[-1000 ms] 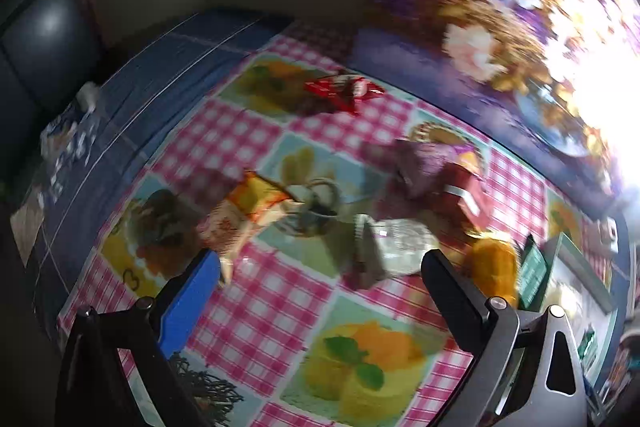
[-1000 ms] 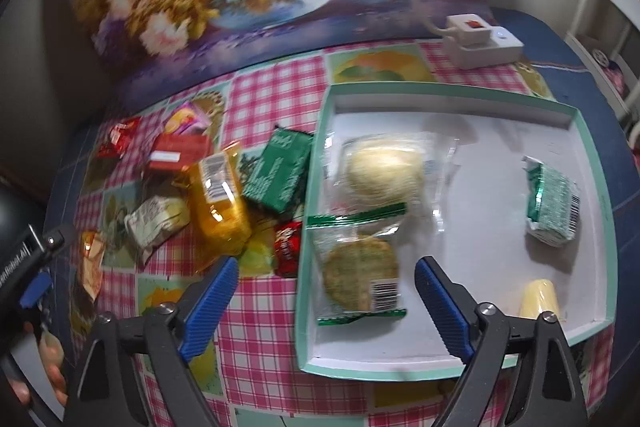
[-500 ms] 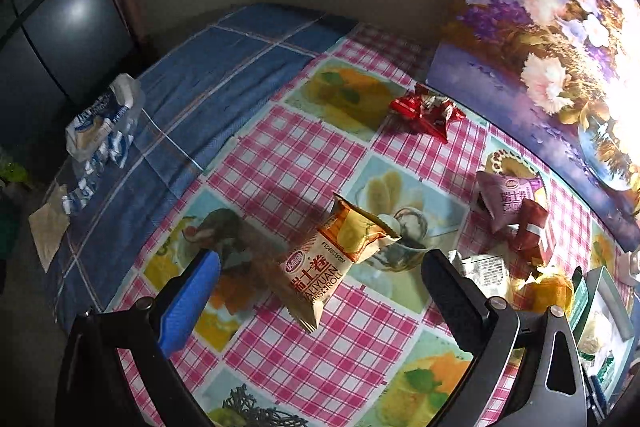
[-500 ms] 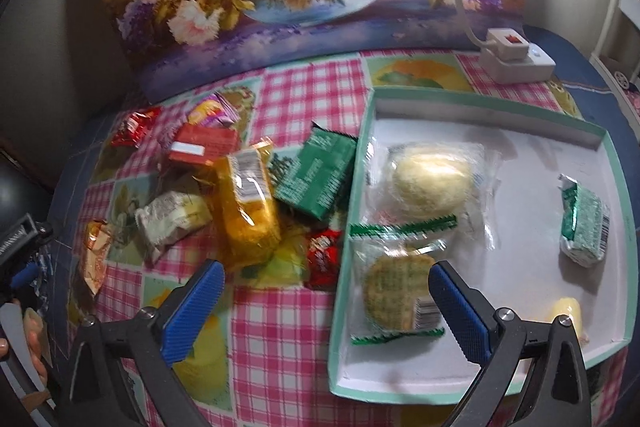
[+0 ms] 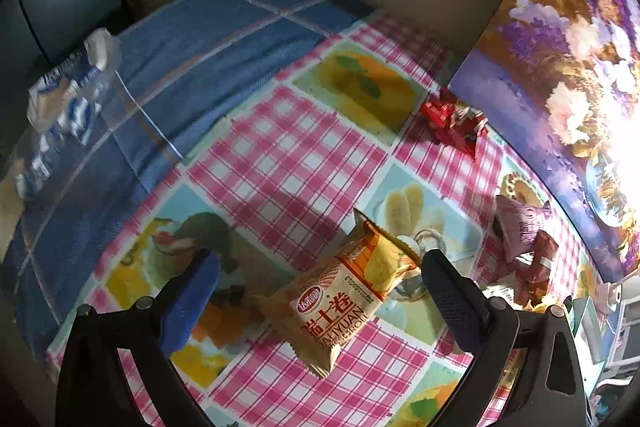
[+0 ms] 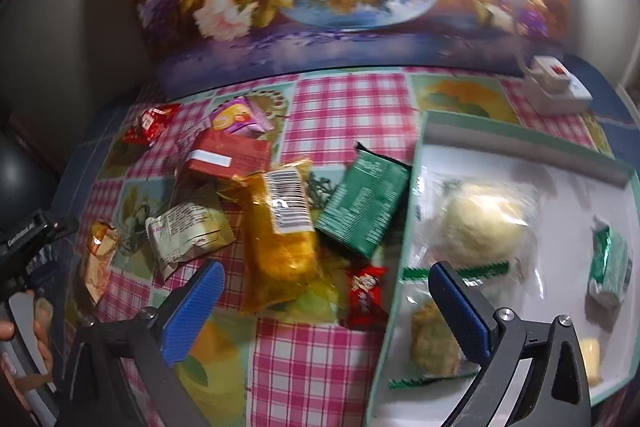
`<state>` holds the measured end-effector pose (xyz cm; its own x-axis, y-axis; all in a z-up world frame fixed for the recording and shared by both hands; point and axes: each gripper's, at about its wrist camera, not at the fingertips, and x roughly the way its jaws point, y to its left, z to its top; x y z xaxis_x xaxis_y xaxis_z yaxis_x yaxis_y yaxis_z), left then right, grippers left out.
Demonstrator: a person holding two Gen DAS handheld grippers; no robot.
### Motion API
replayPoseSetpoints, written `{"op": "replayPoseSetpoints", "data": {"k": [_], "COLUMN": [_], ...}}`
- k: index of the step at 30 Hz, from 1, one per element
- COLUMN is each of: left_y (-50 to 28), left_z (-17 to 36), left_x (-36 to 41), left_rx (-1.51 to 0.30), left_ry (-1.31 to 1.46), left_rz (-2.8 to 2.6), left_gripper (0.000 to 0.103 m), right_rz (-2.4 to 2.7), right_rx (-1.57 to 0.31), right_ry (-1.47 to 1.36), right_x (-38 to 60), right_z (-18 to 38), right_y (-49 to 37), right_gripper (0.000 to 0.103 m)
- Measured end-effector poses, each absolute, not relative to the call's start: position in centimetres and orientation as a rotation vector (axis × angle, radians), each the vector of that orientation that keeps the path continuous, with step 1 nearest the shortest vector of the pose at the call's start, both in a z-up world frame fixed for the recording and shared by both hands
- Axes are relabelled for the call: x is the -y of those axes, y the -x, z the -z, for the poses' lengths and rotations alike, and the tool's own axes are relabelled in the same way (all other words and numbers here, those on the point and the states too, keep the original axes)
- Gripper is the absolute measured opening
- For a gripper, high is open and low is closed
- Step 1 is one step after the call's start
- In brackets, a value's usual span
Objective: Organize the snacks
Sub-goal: 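Move both tools back over the snack pile, then grasp the yellow barcode bun bag with the right gripper while the left grasps the orange-wrapped roll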
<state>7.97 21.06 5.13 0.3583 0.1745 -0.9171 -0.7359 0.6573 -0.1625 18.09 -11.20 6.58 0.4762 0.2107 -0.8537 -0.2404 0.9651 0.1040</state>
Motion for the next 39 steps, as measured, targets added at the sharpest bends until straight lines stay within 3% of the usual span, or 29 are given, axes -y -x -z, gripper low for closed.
{"op": "replayPoseSetpoints", "data": {"k": [19, 25, 27, 28, 29, 31, 39], "left_y": [-10.4, -10.9, -10.9, -11.0, -11.0, -11.2, -12.4], "left_z": [-1.6, -1.0, -0.8, -0.9, -1.0, -1.3, -1.6], "left_x": [-21.1, -20.5, -20.4, -20.3, -20.1, -19.7, -18.4], "left_rx": [-1.06, -1.096, -1.102, -1.101, -1.102, -1.112, -1.125], "left_ry": [0.665, 0.657, 0.666, 0.658, 0.65, 0.619, 0.6], "left_rz": [-0.593, -0.589, -0.591, -0.602, -0.606, -0.619, -0.594], "left_gripper": [0.101, 0.1, 0.096, 0.088, 0.072, 0.057, 0.048], "right_rz": [-0.279, -0.258, -0.259, -0.251, -0.241, -0.238, -0.27], "right_rx": [-1.011, -0.977, -0.976, -0.971, -0.967, -0.961, -0.963], "right_ry": [0.204, 0.272, 0.277, 0.285, 0.295, 0.302, 0.295], "right_x": [6.7, 5.9, 5.9, 5.9, 5.9, 6.0, 5.9], "right_z": [-3.8, -3.9, -3.9, -3.9, -3.9, -4.0, -4.5], "right_y": [-20.4, -20.2, -20.1, -20.0, -20.0, -19.9, -19.1], "right_gripper": [0.103, 0.087, 0.084, 0.081, 0.076, 0.071, 0.044]}}
